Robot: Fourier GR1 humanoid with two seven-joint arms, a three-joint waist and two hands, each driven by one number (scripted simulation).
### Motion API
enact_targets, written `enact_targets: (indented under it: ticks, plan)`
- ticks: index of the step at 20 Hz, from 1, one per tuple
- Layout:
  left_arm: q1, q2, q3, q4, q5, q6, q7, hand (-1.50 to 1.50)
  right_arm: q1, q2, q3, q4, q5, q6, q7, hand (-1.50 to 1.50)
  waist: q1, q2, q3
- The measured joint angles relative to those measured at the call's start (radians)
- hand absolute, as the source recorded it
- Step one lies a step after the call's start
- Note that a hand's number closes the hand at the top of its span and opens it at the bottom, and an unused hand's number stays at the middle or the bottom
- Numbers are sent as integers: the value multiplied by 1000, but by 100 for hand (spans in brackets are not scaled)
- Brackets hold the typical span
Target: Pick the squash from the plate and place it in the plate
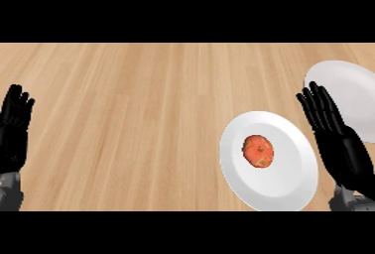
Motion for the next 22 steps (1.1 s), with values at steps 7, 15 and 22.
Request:
enact_targets:
  ticks: [7, 15, 22]
  plan:
    - [-26, -28, -100, 1, -20, -49, 93, 0, -191, -119, 49, 146, -69, 276, 21, 150, 7, 15, -6]
    - [-55, -83, -192, 0, -23, -80, 201, 0, -264, -152, -3, 520, 26, 393, -306, -150, 10, 22, -3]
    - [-89, -95, -193, 16, -30, -88, 244, 0, -326, -253, 95, 719, 261, 354, -521, -150, 4, 17, -3]
